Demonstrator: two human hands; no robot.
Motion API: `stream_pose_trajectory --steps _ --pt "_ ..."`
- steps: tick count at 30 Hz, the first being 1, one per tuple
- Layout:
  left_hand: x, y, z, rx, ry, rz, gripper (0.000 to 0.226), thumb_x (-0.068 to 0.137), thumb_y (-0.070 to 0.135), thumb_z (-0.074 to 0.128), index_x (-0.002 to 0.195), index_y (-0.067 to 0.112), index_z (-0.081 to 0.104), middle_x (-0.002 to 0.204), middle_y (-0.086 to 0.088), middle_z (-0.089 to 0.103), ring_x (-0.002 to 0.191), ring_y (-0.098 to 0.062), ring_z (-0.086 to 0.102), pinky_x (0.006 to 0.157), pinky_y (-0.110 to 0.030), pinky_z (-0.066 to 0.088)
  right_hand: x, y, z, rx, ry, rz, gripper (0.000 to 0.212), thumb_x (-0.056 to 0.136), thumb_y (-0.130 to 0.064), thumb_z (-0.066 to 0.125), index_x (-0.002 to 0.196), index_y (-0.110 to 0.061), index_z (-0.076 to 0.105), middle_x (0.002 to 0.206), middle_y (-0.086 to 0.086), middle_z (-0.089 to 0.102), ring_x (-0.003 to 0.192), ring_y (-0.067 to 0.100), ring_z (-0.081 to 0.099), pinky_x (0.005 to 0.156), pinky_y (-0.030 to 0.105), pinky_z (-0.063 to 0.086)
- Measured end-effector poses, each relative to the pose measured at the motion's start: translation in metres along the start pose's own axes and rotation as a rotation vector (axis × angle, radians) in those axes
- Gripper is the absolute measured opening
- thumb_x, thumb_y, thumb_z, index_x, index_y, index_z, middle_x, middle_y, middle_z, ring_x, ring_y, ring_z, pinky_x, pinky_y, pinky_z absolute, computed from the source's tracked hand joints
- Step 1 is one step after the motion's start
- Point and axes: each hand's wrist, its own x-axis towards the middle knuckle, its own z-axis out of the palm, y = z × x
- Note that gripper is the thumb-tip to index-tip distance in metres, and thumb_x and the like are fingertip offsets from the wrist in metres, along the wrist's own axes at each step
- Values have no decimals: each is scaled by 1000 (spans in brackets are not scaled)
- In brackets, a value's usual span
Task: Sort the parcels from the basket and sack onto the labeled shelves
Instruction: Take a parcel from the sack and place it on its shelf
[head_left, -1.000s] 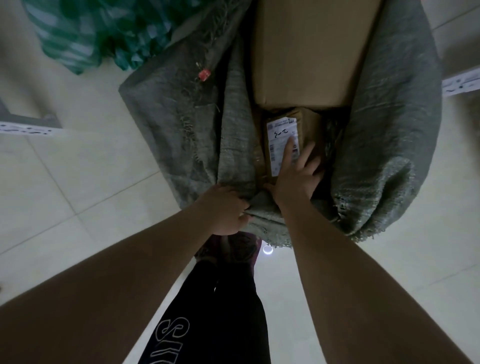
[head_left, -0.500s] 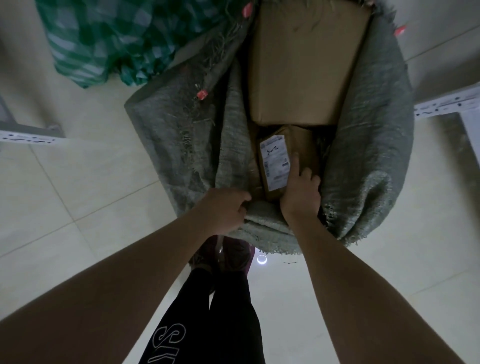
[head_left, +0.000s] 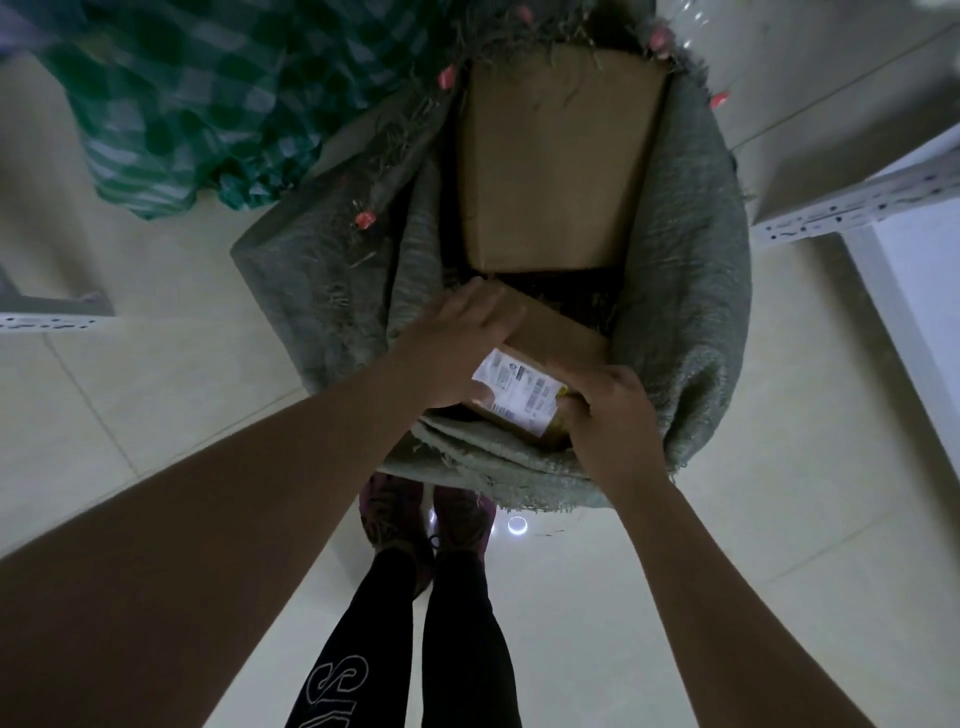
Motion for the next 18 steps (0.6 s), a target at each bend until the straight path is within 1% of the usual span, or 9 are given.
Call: stream_pose_trajectory --steps 2,4,6,8,10,12,14,16,18 --pt "4 2 -1 93 -72 30 97 79 50 70 153 23 12 160 -7 9 148 -31 -5 118 -48 7 -5 1 -5 56 -7 -33 46 90 -1 61 131 -21 63 114 16 62 117 29 51 84 33 45" --pt "6 3 1 31 -113 -3 99 76 52 72 152 26 13 160 -6 10 147 -32 -3 117 -54 14 -8 -2 -10 54 22 -97 46 85 5 65 125 -17 67 111 15 66 112 33 56 83 39 51" --pt "7 3 5 -82 -149 -42 109 72 56 74 153 31 6 161 -5 -2 147 -34 -9 115 -58 17 -7 -3 -13 -14 74 -228 49 72 14 71 114 -12 73 99 15 71 98 38 64 68 45 59" --pt "7 -2 5 -89 -181 -60 120 67 63 74 152 34 -6 160 -4 -16 145 -34 -18 116 -60 9 -5 -1 -13 -80 114 -346 53 60 19 75 105 -10 75 87 14 72 84 39 67 50 46 58" --pt "9 -8 4 -39 -211 -55 129 64 70 72 150 34 -17 157 -5 -28 142 -32 -29 115 -58 -5 -3 1 -13 -118 129 -441 56 55 22 76 101 -10 76 83 12 71 78 38 68 43 43 56" --pt "12 -13 2 -48 -271 -44 134 62 70 73 147 36 -24 154 -2 -34 140 -27 -33 115 -54 -8 -2 4 -12 -109 139 -511 58 51 24 75 99 -10 76 85 9 72 78 36 69 42 41 56" --pt "16 -15 2 -87 -333 -52 136 61 68 76 144 40 -28 156 2 -30 143 -25 -27 118 -55 2 -3 9 -9 -47 116 -504 61 54 25 70 102 -12 76 91 9 72 83 33 69 47 44 58" --pt "17 -13 4 -96 -345 -61 138 60 67 77 144 40 -28 159 2 -14 147 -28 -9 116 -56 16 -2 13 -5 -21 81 -465 60 58 23 68 105 -14 75 96 10 72 90 32 69 51 47 58" --pt "17 -9 7 -80 -332 -68 137 60 67 76 146 38 -26 158 -1 -1 145 -31 1 113 -55 23 -1 18 -3 -34 42 -474 56 60 23 69 104 -10 74 97 10 73 93 34 68 52 48 58"
